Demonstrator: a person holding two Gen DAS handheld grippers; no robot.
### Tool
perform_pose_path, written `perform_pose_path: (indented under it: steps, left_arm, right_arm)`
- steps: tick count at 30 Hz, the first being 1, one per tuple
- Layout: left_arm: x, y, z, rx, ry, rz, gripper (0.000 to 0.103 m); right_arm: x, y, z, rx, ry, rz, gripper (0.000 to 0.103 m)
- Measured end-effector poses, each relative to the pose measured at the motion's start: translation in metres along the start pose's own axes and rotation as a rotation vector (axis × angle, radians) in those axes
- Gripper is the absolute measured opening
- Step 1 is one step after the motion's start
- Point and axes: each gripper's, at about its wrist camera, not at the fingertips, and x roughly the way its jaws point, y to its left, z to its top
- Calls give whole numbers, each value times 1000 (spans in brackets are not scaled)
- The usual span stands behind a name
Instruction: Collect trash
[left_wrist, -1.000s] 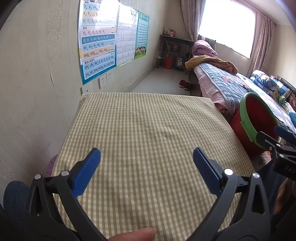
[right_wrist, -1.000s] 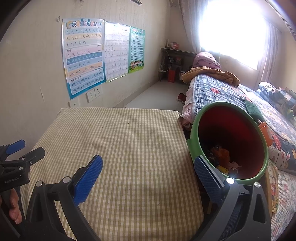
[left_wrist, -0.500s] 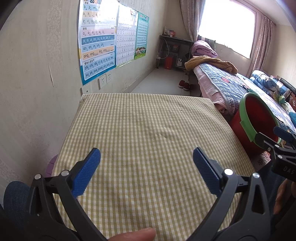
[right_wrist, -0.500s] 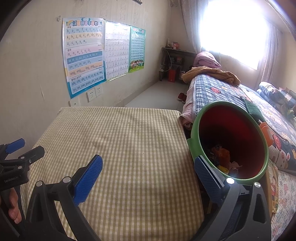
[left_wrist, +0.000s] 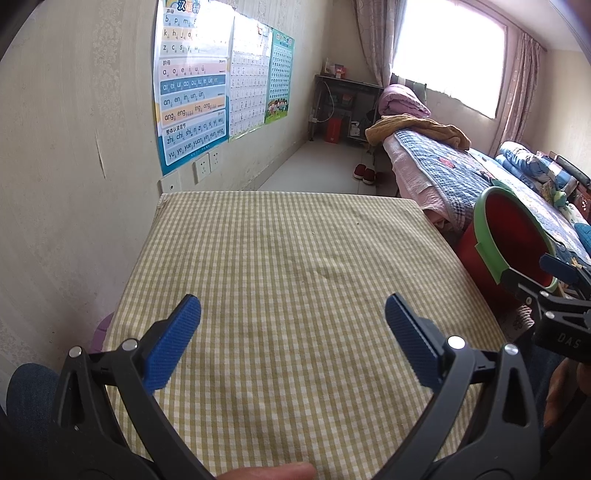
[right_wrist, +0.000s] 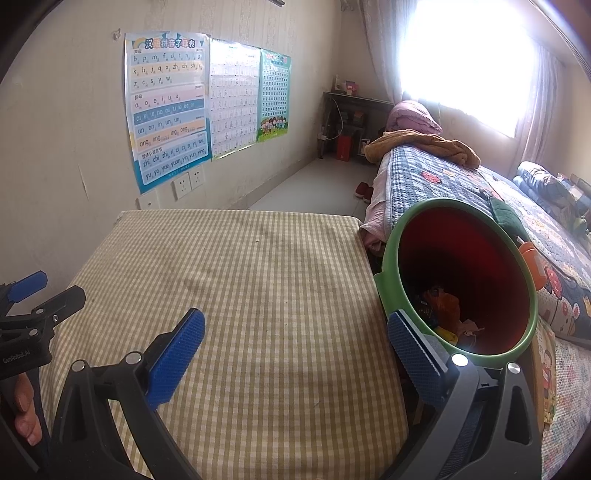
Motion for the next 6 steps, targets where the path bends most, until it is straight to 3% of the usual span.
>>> perform_pose_path:
  steps: [6]
  left_arm:
    - [2, 1, 0, -1, 9, 15, 98]
  right_arm:
    - [2, 1, -1, -4, 5, 0, 96]
